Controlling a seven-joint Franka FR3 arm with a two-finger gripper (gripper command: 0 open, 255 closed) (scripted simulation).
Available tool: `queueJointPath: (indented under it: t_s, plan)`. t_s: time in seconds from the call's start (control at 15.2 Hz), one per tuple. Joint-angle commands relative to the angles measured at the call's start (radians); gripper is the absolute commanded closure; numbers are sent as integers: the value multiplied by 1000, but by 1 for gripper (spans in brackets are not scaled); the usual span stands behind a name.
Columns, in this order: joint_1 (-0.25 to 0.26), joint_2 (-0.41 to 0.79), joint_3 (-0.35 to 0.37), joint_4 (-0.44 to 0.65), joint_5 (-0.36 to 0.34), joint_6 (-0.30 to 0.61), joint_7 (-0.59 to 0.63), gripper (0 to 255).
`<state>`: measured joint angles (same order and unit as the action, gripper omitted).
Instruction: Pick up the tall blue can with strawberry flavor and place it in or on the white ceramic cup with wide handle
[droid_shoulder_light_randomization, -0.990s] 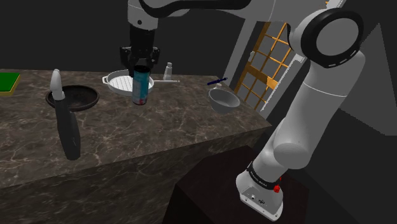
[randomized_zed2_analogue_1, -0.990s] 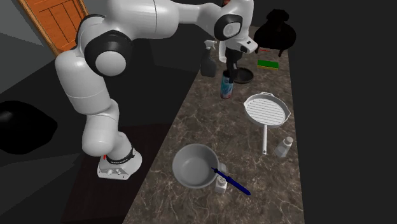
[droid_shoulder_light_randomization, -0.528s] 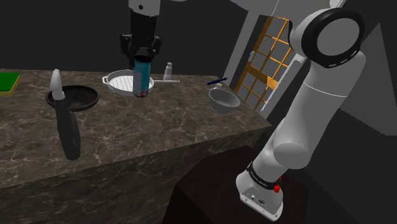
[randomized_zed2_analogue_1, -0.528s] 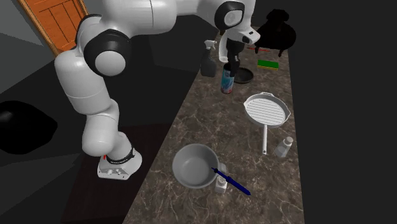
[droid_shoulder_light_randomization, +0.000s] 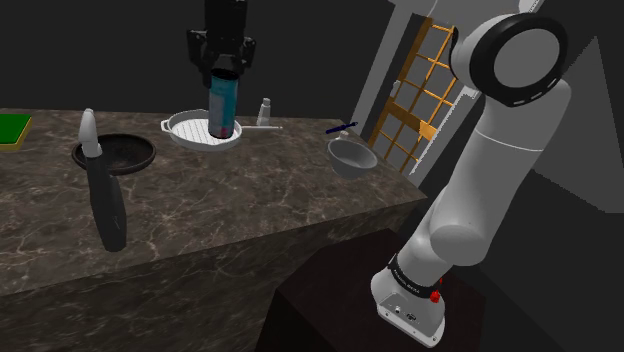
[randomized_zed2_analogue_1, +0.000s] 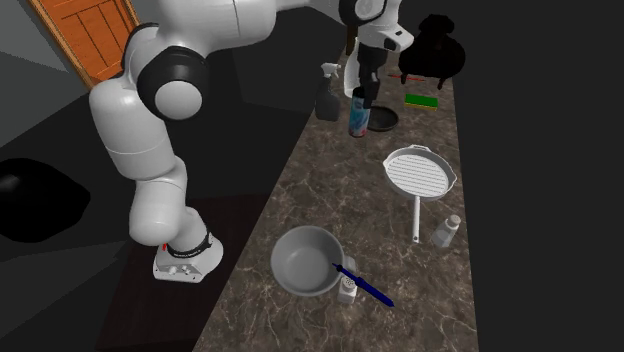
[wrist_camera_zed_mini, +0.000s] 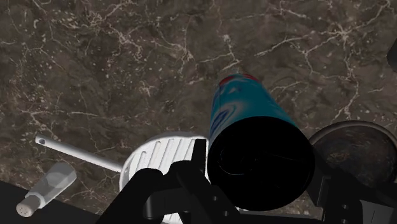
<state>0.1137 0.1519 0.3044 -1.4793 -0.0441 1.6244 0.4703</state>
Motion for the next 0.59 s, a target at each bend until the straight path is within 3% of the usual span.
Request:
queueJointPath:
  t_s: [0.0, 0.07, 0.53]
  plan:
    - [1, 9, 0, 41, -2, -33, 0, 255]
    - [2, 10, 0, 49, -3, -39, 0, 255]
    - [-87, -217, -67, -195, 61, -13, -154, 255]
